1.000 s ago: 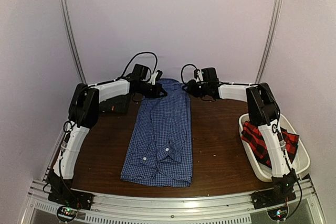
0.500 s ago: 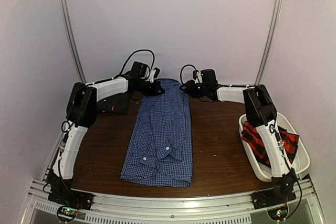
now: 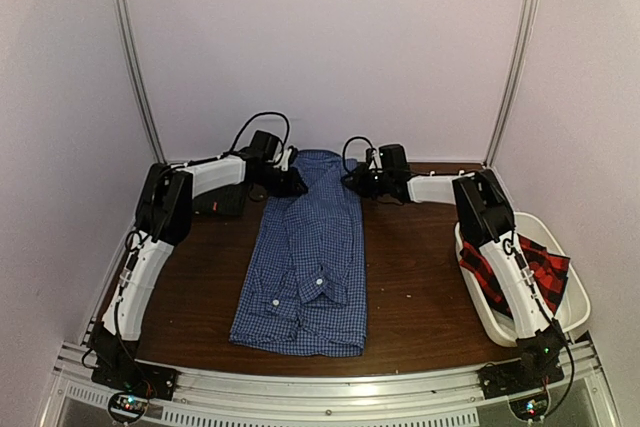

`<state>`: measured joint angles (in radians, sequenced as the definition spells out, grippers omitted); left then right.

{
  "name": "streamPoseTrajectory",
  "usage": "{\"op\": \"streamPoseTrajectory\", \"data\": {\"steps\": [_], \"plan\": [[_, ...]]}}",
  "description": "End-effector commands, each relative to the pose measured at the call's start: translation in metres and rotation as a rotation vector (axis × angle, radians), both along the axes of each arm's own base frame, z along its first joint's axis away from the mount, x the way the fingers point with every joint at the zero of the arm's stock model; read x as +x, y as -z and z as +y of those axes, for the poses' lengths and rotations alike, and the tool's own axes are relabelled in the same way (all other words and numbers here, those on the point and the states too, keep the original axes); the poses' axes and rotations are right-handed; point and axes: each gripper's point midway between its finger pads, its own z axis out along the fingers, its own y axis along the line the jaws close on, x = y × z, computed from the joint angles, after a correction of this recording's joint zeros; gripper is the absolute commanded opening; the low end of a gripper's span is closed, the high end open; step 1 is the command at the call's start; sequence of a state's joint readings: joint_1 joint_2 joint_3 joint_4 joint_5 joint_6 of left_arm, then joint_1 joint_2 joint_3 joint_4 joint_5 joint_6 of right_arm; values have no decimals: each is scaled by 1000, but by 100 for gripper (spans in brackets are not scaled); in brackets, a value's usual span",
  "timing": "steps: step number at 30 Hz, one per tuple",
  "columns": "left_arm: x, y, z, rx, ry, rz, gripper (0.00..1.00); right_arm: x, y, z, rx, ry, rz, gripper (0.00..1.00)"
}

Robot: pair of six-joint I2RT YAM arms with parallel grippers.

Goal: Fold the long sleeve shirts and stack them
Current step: Smooth out the sleeve of the rectangle-folded shirt.

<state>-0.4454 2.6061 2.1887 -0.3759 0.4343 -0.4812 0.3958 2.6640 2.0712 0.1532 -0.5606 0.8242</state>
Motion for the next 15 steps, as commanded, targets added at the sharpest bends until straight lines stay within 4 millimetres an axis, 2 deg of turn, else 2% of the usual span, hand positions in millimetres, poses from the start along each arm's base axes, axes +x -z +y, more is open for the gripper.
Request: {"op": "streamPoseTrajectory", "data": {"steps": [1,5,9,12,15], "plan": [[17,-39,7,-8,-28,-78,24,13,-15,-8,20,38,-17,26],[20,-77,13,1,-45,-147,31,13,-27,-9,18,38,-28,26],[10,-106,11,-39,-23,-170,31,11,-55,-7,30,20,-65,26],[-5,-113,4,-57,2,-166,29,4,-77,0,30,-7,-98,26],[-24,-107,-4,-76,36,-139,26,-8,-92,10,15,-35,-121,26]]}}
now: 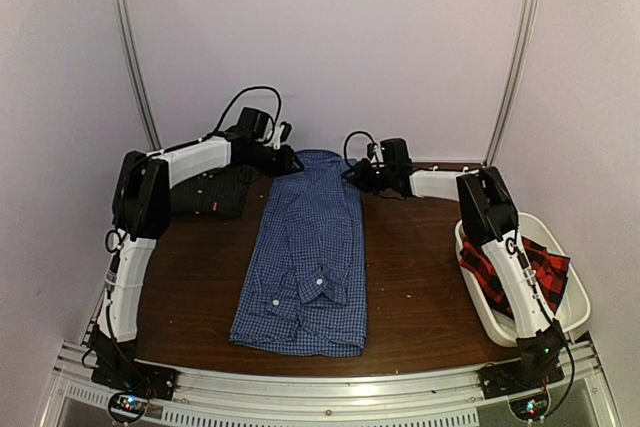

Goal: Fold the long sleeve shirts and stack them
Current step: Smooth out the sleeve of the rectangle-folded shirt.

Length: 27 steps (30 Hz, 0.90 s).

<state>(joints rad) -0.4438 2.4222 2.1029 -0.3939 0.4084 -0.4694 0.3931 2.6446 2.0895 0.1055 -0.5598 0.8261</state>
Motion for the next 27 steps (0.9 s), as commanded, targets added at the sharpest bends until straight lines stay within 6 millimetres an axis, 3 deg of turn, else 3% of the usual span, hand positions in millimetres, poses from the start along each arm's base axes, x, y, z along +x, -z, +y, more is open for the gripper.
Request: {"op": "streamPoseTrajectory", "data": {"steps": [1,7,13,18,22,27], "plan": [[-20,-27,-16,-67,60,-40,25,-13,-84,16,14,-48,-138,27],[-38,12,-25,-88,87,43,22,-49,-99,31,18,-95,-146,27],[-34,59,-16,-16,39,98,20,-101,-89,53,-6,-172,-105,27],[-29,91,7,45,-47,150,19,-153,-70,76,-60,-253,-61,28],[-27,104,23,58,-92,178,18,-194,-54,87,-116,-317,-30,28],[-26,108,28,77,-105,183,18,-251,-37,90,-219,-396,-11,28]]}}
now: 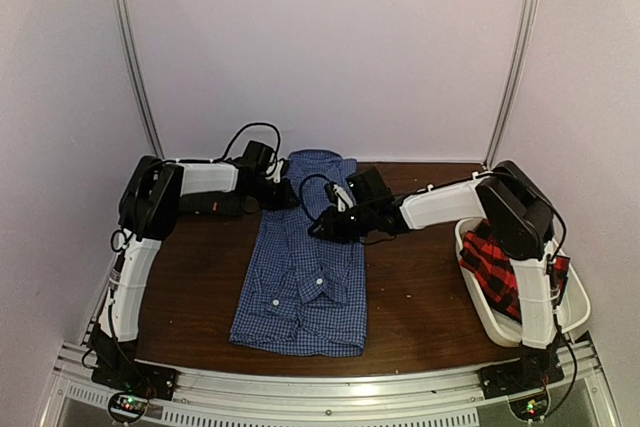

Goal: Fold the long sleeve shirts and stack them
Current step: Smooth out the sleeve of the rectangle-folded shirt.

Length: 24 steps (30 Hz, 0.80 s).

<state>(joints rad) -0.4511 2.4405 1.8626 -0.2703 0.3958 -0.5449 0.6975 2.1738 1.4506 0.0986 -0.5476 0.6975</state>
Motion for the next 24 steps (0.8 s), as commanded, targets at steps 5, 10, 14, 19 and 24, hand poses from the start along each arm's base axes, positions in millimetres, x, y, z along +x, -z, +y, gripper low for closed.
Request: {"op": "streamPoseTrajectory", "data": {"steps": [5,10,14,19,24], "plan": [[5,19,19,55,-50,18,18,-84,-3,-16,-158,-106,-54,29],[5,19,20,63,-51,20,18,-134,5,-21,-200,-179,-40,33],[5,16,18,59,-48,19,18,-165,24,-19,-269,-240,-22,32],[6,6,17,51,-42,7,19,-180,46,-21,-362,-274,-6,25],[10,-19,15,46,-32,-36,22,-180,53,-29,-447,-259,-14,24]]}}
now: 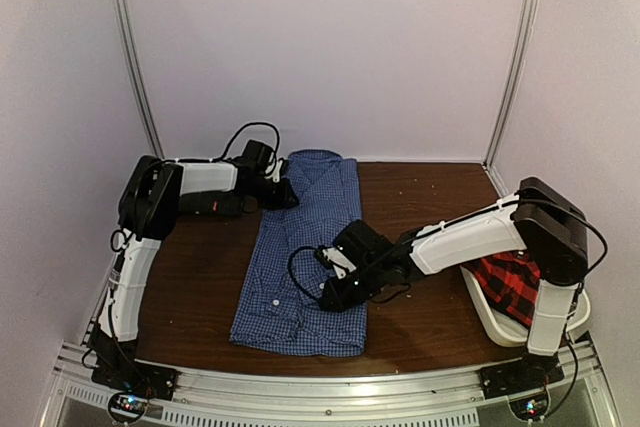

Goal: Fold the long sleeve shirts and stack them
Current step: Smooth out the sleeve of the rectangle-folded shirt, then smooth out the rectangle-folded shirt sleeve.

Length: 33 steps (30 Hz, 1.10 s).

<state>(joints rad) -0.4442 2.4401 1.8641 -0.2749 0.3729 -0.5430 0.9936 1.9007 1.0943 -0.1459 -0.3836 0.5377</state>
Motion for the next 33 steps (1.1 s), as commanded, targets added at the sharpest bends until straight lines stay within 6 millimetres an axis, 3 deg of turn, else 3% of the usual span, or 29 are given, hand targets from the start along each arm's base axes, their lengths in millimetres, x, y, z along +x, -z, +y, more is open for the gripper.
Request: {"op": "streamPoseTrajectory", "data": {"steps": [1,5,10,13,16,19,24,28,33], "plan": [[7,-27,8,26,-7,-41,22,6,4,-10,-89,17,-45,24],[8,-65,6,2,8,-95,25,4,-18,-6,-52,9,-68,31],[-2,-109,9,-23,19,-150,29,6,-61,-3,9,2,-115,37],[-14,-125,15,-25,16,-162,29,11,-88,3,42,-3,-149,38],[-28,-129,25,-12,-4,-149,29,23,-99,7,40,18,-195,38],[-45,-124,38,8,-28,-130,29,45,-90,10,8,64,-218,37],[-85,-90,61,40,-68,-49,29,69,-69,23,-13,91,-224,31],[-119,-66,77,56,-87,10,29,65,-38,26,-66,74,-173,23],[-155,-48,93,71,-87,59,29,49,-9,12,-125,70,-143,23]]}}
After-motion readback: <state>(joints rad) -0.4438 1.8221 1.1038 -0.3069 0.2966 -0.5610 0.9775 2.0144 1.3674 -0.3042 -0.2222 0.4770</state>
